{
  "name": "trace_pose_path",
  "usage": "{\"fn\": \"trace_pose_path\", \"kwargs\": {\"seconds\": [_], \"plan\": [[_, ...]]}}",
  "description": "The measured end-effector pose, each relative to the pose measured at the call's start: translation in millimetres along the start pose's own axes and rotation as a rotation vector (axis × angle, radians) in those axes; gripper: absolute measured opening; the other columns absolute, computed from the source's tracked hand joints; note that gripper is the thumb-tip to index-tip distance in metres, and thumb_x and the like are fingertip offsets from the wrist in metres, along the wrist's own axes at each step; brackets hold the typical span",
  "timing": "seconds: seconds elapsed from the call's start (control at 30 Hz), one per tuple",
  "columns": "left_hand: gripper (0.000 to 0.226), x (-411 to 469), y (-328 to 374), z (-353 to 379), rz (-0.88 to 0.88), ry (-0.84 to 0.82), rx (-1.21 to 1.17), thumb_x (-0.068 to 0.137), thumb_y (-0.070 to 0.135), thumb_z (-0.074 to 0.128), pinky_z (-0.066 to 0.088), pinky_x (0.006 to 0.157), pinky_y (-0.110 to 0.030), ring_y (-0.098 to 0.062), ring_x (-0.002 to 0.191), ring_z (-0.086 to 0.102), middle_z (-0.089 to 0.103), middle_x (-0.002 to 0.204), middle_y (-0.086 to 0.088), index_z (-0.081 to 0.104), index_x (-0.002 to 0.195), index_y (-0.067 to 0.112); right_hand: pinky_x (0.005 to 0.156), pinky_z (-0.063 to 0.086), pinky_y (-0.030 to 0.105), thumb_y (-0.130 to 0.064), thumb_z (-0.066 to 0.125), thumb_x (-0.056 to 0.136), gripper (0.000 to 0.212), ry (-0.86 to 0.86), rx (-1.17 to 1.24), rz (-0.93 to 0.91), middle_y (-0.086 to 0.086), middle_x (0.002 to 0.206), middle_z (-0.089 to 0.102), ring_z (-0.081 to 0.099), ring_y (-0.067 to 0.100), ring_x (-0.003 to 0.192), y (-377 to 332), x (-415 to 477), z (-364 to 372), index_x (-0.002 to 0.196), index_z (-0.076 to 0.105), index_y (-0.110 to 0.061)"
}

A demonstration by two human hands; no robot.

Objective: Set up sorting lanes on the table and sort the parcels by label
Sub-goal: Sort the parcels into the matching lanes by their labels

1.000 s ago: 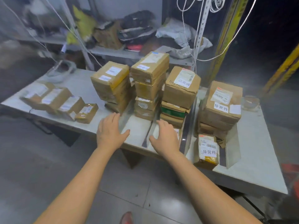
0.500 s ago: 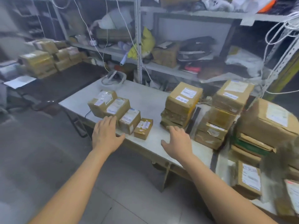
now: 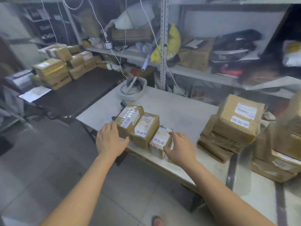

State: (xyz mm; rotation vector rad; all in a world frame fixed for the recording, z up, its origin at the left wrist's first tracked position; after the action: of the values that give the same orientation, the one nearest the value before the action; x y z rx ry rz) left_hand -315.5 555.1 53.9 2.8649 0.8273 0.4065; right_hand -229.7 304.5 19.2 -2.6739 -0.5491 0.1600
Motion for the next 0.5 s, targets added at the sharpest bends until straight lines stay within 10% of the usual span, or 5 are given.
{"fn": "trace_pose_path", "kwargs": {"seconds": [0.23,0.5], "plan": [[0.101,68,-33,59,-0.184,-0.222,-0.163,0.062,0.077,0.064,0.048,0.095,-0.045,-0.025,0.123,0.049,0.052,0.133,-0.004,0.042,0.138,0.015,0.092,0.047,0.038,-0.043,0.063,0.082,0.056,-0.061,0.191,0.081,0.002,0.134,0.053,0.047,0.024,0.124,-32,73,48,0.130,0.049,-0.020],[0.080,94,-48,102,-0.179,-0.256,-0.553,0.046,0.062,0.081,0.055,0.083,-0.036,-0.009,0.103,0.056,0.058,0.107,0.012,0.054,0.116,0.034,0.084,0.048,0.038,-0.055,0.068,0.072,0.077,-0.027,0.307,0.338,0.001,0.129,0.050,0.049,0.023,0.120,-60,94,99,0.135,0.039,-0.022]]}}
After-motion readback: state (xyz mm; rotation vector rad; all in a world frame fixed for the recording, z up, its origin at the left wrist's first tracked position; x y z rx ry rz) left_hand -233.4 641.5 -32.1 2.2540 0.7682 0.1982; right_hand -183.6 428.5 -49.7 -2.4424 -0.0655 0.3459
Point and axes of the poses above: each hand's wrist, its own x-axis towards the middle knuckle, its own z-axis out of the palm, y = z × x, the point moved 9 cm from there along x, towards the middle knuckle
